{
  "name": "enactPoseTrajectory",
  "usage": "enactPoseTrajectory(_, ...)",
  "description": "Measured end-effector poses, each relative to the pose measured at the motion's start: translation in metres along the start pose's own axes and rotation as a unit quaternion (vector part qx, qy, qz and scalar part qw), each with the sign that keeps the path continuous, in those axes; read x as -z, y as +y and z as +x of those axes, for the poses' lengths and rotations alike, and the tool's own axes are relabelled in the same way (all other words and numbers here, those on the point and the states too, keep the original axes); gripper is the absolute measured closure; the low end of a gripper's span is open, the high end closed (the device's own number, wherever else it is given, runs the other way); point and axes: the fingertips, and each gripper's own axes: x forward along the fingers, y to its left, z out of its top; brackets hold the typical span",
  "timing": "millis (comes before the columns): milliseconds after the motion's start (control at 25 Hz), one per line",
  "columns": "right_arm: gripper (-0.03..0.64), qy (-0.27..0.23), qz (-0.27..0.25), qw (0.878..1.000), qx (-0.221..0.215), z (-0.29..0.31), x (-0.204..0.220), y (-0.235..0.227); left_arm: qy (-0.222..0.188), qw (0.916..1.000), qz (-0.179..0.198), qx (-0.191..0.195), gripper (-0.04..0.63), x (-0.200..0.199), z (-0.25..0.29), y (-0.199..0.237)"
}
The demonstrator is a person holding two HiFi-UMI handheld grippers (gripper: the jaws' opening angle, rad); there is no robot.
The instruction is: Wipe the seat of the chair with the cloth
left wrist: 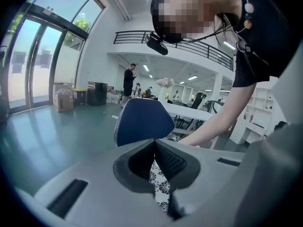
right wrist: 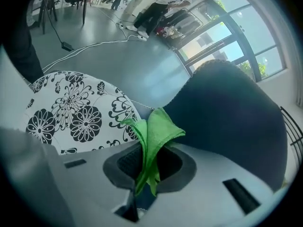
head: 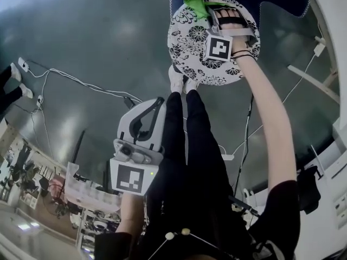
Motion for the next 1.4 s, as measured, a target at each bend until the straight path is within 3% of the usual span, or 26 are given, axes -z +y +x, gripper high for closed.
enactPoseTrajectory(200,0.565,0.003,0.027,0.999,-0.021,0.02,-0.005,0.004,0.013,0.9999,-0.004,0.001,0.59,0.009,0.004,0.004)
enactPoseTrajectory(680,0.565,-0.014,-0.019,0.998,-0.058,0.008,-0.018,0.051,-0.011,0.9999,-0.008,0.004,0.591,0.001,0.011,0.014)
enactPoseTrajectory(1040,0.565,-0.033,0.005,0.995,-0.091,-0.027,-0.034,0.096,-0.023,0.9995,0.02,-0.005,0.591,-0.005,0.017,0.029)
enactPoseTrajectory(1400,0.565,-0.062,0.006,0.984,-0.168,-0.085,-0.06,0.18,-0.036,0.9969,0.07,0.005,0.591,-0.015,0.036,0.04)
